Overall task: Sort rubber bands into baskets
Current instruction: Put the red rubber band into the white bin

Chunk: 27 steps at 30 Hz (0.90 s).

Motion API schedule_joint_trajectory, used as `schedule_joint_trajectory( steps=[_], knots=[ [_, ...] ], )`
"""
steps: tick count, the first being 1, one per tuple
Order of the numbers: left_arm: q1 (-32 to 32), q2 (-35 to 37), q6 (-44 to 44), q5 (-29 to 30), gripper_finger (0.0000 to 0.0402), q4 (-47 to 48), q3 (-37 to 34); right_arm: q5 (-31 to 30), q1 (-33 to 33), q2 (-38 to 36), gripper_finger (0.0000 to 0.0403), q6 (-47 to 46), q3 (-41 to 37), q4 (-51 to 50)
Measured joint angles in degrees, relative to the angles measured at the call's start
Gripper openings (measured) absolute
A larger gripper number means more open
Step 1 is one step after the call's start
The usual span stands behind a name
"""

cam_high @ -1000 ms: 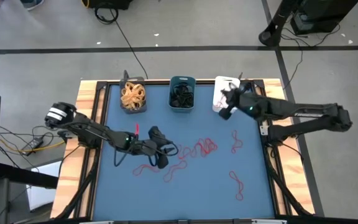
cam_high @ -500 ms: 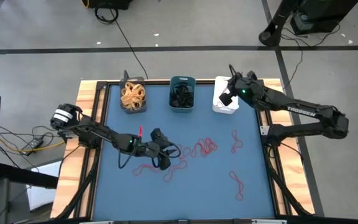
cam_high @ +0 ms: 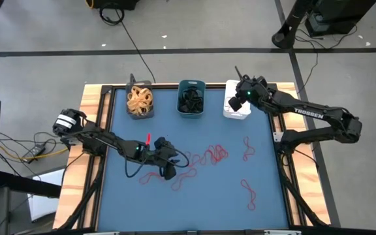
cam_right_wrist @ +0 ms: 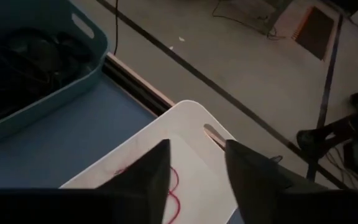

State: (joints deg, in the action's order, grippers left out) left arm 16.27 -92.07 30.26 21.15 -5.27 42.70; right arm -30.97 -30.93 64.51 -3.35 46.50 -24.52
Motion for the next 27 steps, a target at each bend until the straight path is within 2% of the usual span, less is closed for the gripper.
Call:
schedule_joint_trajectory(
  steps=[6,11,13,17,27],
  knots=[
    [0.0,0.0,1.1,-2.7,0.0142,2.3,0.5,5.2,-0.3,0.0,0.0227,-2.5,0.0,-0.3],
    [0.4,1.1,4.8,-4.3,0.0142,21.4,6.1,17.4,1.0,0.1,0.0252,-9.1,0.0,-0.8],
    [1.0,1.2,6.0,-4.3,0.0142,30.5,9.1,19.9,2.7,0.1,0.0256,-9.9,0.0,-0.3],
    [3.0,1.3,8.2,-4.4,0.0142,41.3,13.3,19.9,7.6,-0.2,0.0253,-11.6,0.0,1.9],
    [10.2,0.8,16.3,-12.1,0.0142,42.7,12.2,14.0,23.6,-0.2,0.0239,-13.7,0.0,7.3]
  ],
)
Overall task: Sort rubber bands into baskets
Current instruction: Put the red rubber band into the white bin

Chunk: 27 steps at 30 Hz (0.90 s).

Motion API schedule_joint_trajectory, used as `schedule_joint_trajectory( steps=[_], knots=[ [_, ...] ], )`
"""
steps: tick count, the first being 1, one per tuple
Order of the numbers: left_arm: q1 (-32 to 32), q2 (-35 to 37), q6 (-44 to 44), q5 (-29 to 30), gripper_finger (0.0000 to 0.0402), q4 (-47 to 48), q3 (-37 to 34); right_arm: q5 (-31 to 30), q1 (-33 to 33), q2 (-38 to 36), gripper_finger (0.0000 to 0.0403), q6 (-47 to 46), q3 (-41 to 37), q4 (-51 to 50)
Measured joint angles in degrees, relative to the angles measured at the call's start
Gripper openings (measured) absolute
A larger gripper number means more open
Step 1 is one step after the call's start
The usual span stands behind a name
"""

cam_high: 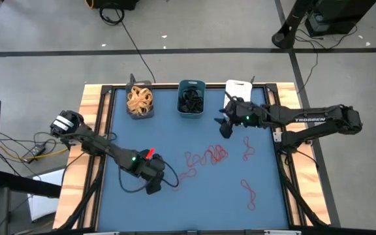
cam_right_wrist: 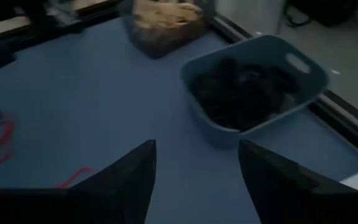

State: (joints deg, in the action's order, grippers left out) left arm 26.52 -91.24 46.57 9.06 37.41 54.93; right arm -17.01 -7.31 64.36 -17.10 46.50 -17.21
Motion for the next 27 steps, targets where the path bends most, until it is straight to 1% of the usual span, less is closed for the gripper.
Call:
schedule_joint_trajectory(
  steps=[9,13,17,22,27],
  knots=[
    [4.7,0.0,0.6,0.3,0.0142,-0.2,-2.2,-1.8,10.0,0.3,0.0238,-4.3,0.0,0.1],
    [5.5,0.0,0.7,0.4,0.0142,-0.6,-4.5,-4.6,13.4,1.3,0.0235,-4.4,0.0,1.6],
    [5.8,0.0,1.7,0.4,0.0142,-0.8,-6.0,-5.9,15.4,3.3,0.0233,-4.2,0.0,2.8],
    [5.8,0.0,1.9,-0.5,0.0142,-3.6,-7.3,-6.0,16.9,6.5,0.0233,-4.2,0.0,3.9],
    [5.8,0.0,1.9,-0.8,0.0142,-3.7,-7.4,-5.9,17.6,9.8,0.0229,-3.9,0.0,4.7]
  ],
)
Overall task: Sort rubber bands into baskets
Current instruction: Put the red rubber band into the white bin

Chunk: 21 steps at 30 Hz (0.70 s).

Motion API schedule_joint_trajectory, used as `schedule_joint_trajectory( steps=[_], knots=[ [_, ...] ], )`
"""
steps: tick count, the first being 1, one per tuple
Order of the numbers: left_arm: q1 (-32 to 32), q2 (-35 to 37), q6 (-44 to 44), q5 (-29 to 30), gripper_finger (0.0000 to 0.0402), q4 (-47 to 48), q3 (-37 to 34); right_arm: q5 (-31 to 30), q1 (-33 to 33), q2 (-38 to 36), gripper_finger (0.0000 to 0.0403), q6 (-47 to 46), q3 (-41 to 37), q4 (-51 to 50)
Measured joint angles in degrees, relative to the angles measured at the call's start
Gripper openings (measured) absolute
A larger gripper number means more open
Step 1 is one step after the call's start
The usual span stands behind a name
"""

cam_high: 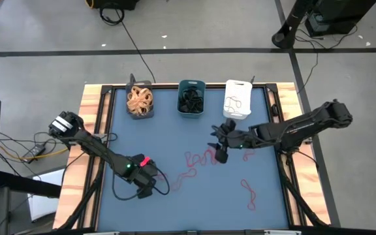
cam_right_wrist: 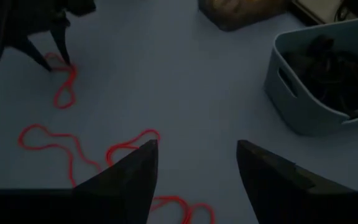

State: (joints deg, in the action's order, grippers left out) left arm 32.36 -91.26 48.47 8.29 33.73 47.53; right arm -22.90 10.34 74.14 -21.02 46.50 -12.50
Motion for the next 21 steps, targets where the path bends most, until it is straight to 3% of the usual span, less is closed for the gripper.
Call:
schedule_joint_trajectory(
  steps=[11,19,21],
  knots=[
    [0.0,-0.4,0.2,6.8,0.0129,-0.2,-0.1,0.0,-0.3,1.3,0.0216,0.2,0.0,0.6],
    [0.0,-4.8,-1.3,9.1,0.0017,-5.6,0.2,0.0,-0.3,1.3,0.0206,1.2,0.0,0.4],
    [0.0,-5.9,-1.6,9.8,0.0008,-6.9,0.2,0.0,-0.3,1.3,0.0204,1.2,0.0,0.5]
  ],
)
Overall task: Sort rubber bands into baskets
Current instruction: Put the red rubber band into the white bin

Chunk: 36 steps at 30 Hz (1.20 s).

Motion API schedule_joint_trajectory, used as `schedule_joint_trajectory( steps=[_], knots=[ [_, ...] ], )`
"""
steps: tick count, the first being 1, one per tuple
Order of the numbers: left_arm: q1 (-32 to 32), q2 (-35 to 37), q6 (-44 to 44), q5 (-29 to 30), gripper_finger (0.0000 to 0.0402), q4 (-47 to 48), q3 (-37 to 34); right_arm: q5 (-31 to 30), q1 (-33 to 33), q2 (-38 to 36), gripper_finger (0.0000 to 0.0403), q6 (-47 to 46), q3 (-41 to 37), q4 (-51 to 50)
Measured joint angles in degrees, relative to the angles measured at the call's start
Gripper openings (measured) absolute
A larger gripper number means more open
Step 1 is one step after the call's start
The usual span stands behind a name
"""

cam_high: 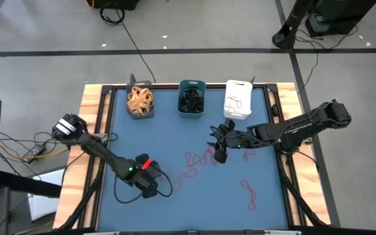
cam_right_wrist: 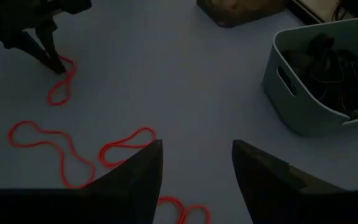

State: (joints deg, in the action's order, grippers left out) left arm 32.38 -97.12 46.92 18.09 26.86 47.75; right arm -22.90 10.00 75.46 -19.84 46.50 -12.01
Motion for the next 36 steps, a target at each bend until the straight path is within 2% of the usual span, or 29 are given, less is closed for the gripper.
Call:
schedule_joint_trajectory(
  steps=[6,12,18,24,30,36],
  knots=[
    [0.0,-0.6,-0.4,2.3,0.0003,-0.9,1.1,0.0,-0.1,0.0,0.0197,0.0,0.0,1.1],
    [-0.7,-0.9,-8.0,6.4,0.0002,-2.8,6.8,0.1,0.0,1.5,0.0192,-0.1,0.0,5.4],
    [-1.7,-1.0,-14.8,8.3,0.0001,-2.5,13.1,5.3,1.6,8.4,0.0194,1.6,0.0,10.3],
    [-3.3,-0.9,-20.9,9.3,0.0001,-2.1,18.0,14.2,4.7,16.1,0.0197,8.0,0.0,27.1],
    [-4.8,-0.8,-24.8,9.3,0.0001,-2.5,20.7,16.5,5.4,20.8,0.0197,10.4,0.0,35.3],
    [-6.3,-0.8,-27.4,9.5,0.0001,-4.7,21.2,18.4,5.4,22.0,0.0192,11.1,0.0,39.5]
  ],
)
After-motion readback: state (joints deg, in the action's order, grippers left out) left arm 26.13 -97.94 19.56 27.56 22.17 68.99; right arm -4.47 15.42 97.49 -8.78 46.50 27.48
